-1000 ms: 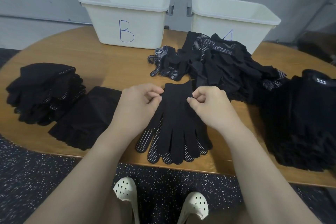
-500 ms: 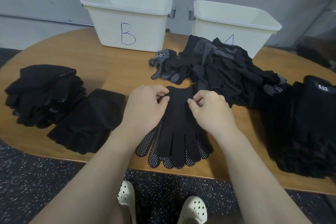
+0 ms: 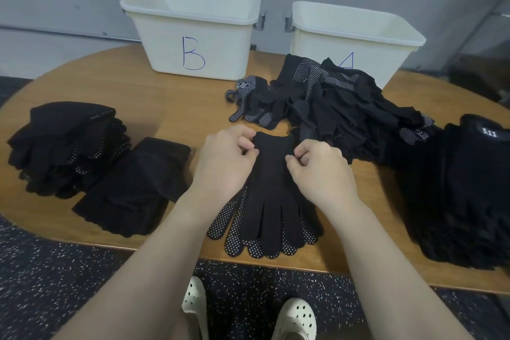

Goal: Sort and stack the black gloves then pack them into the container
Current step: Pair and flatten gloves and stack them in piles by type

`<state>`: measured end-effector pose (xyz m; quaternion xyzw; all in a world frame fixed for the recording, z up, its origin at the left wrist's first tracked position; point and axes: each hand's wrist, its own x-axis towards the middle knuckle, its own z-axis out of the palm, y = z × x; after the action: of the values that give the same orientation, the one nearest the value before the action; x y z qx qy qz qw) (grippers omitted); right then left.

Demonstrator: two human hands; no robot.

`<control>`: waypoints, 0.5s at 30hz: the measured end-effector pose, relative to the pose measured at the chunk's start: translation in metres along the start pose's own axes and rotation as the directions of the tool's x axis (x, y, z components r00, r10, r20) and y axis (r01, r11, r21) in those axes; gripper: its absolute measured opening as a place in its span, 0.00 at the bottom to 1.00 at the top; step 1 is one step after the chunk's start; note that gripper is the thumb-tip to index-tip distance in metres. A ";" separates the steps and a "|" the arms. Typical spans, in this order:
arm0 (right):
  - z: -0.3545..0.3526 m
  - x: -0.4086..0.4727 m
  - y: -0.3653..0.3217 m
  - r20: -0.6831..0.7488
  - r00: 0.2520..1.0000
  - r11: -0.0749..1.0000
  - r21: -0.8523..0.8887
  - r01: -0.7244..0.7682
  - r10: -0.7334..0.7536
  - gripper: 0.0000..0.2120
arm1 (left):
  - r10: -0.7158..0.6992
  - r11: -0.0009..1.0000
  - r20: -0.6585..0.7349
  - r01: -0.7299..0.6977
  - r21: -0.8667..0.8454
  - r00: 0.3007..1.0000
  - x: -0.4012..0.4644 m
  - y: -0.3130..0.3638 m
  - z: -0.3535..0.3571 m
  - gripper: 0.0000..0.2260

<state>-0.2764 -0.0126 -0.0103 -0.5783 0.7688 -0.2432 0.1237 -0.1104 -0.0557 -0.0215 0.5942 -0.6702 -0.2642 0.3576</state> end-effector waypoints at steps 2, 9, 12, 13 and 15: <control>-0.004 -0.001 0.002 0.028 1.000 1.000 0.023 0.004 -0.005 0.07 | -0.011 1.000 -0.002 0.011 -0.017 1.000 0.001 -0.001 0.001 0.11; -0.019 -0.027 0.018 0.085 0.996 0.999 0.040 0.033 -0.037 0.07 | -0.013 1.000 0.009 0.013 0.006 1.000 -0.001 -0.003 0.000 0.09; -0.027 -0.038 0.022 0.114 0.993 0.996 0.085 0.023 -0.033 0.04 | 0.048 0.996 0.018 -0.049 0.078 0.999 -0.003 -0.001 -0.001 0.12; -0.031 -0.041 0.023 0.133 0.990 0.994 0.111 0.018 -0.033 0.05 | 0.069 0.992 0.019 -0.070 0.103 0.997 -0.003 0.000 0.000 0.13; -0.037 -0.044 0.025 0.189 0.981 0.987 0.163 0.018 -0.049 0.08 | 0.103 0.985 0.016 -0.104 0.135 0.995 -0.005 0.001 0.001 0.14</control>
<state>-0.3012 0.0435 0.0046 -0.6001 0.7215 -0.2492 0.2395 -0.1113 -0.0508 -0.0218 0.5802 -0.7182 -0.2020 0.3266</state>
